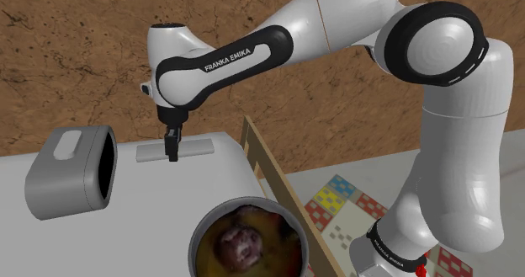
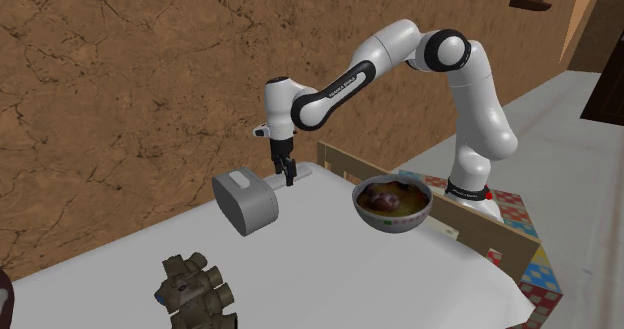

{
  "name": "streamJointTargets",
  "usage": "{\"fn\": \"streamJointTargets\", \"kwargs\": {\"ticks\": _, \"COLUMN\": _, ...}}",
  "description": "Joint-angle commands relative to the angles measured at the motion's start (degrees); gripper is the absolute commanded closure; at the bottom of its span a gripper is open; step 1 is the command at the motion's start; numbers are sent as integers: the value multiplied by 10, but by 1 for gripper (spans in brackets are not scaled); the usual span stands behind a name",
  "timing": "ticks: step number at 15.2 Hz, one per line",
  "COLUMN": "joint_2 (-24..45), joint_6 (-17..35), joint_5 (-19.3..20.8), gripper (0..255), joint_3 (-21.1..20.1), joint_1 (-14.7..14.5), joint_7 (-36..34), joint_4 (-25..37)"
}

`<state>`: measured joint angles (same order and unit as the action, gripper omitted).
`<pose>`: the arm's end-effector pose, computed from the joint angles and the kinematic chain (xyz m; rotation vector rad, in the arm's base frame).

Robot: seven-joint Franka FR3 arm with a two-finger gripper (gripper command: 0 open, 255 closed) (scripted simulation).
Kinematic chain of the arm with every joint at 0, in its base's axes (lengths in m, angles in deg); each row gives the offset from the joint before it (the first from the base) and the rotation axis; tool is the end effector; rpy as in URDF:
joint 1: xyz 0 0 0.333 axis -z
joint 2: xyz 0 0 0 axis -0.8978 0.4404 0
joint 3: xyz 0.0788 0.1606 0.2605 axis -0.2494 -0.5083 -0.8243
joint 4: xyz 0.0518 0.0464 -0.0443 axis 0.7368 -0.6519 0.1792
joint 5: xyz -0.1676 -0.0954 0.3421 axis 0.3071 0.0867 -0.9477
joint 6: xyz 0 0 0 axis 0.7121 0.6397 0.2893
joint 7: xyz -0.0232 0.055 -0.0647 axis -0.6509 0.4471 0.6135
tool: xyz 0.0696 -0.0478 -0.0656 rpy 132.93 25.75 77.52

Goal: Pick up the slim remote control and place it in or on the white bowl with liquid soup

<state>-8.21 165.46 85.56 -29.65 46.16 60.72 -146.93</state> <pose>0.5877 0.3065 0.3263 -2.7585 -1.4675 0.0164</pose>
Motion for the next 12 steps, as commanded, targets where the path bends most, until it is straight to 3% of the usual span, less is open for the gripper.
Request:
{"fn": "streamJointTargets", "kwargs": {"ticks": 1, "joint_2": 0, "joint_6": 0, "joint_5": 0, "gripper": 0, "joint_3": 0, "joint_1": 0, "joint_7": 0, "joint_4": 0}}
{"fn": "streamJointTargets", "kwargs": {"ticks": 3, "joint_2": 0, "joint_6": 0, "joint_5": 0, "gripper": 0, "joint_3": 0, "joint_1": 0, "joint_7": 0, "joint_4": 0}}
{"fn": "streamJointTargets", "kwargs": {"ticks": 4, "joint_2": 0, "joint_6": 0, "joint_5": 0, "gripper": 255, "joint_3": 0, "joint_1": 0, "joint_7": 0, "joint_4": 0}}
{"fn": "streamJointTargets", "kwargs": {"ticks": 12, "joint_2": 0, "joint_6": 0, "joint_5": 0, "gripper": 255, "joint_3": 0, "joint_1": 0, "joint_7": 0, "joint_4": 0}}
